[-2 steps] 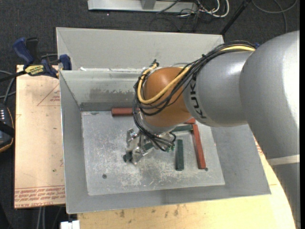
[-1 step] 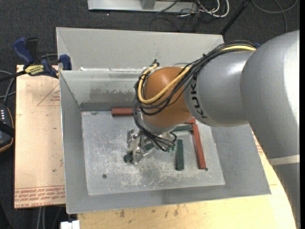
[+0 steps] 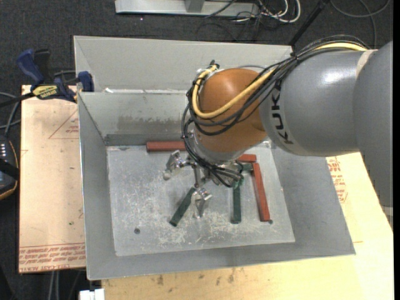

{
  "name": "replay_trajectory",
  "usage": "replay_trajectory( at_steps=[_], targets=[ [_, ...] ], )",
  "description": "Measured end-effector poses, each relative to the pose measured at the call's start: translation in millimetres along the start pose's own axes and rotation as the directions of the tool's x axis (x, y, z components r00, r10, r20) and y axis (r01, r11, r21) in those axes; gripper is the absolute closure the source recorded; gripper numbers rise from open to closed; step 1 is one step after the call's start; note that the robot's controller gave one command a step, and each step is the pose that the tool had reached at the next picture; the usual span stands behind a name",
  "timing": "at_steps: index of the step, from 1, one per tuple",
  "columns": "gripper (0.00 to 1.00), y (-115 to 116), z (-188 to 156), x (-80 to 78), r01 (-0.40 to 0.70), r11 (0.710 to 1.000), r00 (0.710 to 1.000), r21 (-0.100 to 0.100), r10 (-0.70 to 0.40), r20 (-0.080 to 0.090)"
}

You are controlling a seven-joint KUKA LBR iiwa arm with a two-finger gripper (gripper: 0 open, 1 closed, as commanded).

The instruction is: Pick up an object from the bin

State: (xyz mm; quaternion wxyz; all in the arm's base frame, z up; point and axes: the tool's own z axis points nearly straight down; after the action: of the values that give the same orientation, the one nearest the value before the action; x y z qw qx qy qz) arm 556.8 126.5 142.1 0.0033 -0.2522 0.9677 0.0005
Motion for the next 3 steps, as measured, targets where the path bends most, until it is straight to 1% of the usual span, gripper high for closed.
replay_trajectory(
  at_steps=[1,2,3],
  targets=[
    [0.00,-0.2,-0.4,0.5,0.012,1.000,1.000,0.000,-0.012,-0.001],
    [1.00,-32.7,53.9,44.0,0.357,0.934,0.934,0.006,-0.357,0.012],
    [1.00,-32.7,54.0,44.0,0.357,0.934,0.934,0.006,-0.358,0.012]
  ],
)
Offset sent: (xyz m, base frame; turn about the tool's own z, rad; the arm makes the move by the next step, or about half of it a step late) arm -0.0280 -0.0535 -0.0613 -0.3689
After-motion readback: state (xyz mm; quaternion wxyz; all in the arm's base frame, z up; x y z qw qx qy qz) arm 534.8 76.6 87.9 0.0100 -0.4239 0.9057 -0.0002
